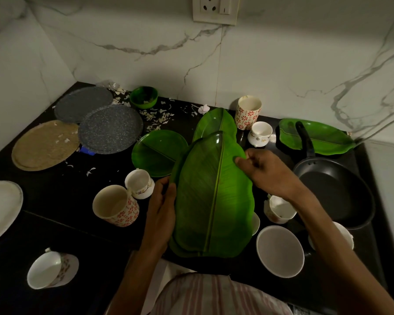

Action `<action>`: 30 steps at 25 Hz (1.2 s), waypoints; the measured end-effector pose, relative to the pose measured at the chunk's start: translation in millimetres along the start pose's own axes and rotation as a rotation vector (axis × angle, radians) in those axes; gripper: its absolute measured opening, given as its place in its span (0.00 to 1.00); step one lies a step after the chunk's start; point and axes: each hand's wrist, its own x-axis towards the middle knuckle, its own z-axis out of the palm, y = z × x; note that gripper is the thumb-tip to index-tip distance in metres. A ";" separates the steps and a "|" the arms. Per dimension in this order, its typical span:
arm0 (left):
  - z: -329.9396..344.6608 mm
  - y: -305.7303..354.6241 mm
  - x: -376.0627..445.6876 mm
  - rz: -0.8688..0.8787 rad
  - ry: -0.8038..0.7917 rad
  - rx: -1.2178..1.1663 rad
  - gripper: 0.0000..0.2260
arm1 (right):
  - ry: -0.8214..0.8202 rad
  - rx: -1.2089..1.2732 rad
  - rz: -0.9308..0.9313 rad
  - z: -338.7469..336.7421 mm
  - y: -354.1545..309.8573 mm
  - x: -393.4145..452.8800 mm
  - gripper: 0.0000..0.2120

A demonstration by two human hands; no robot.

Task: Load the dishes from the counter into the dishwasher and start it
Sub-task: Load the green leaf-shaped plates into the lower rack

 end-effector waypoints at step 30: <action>-1.9 4.1 16.5 -0.209 0.050 -0.254 0.12 | 0.089 0.047 0.614 57.4 99.3 160.9 0.19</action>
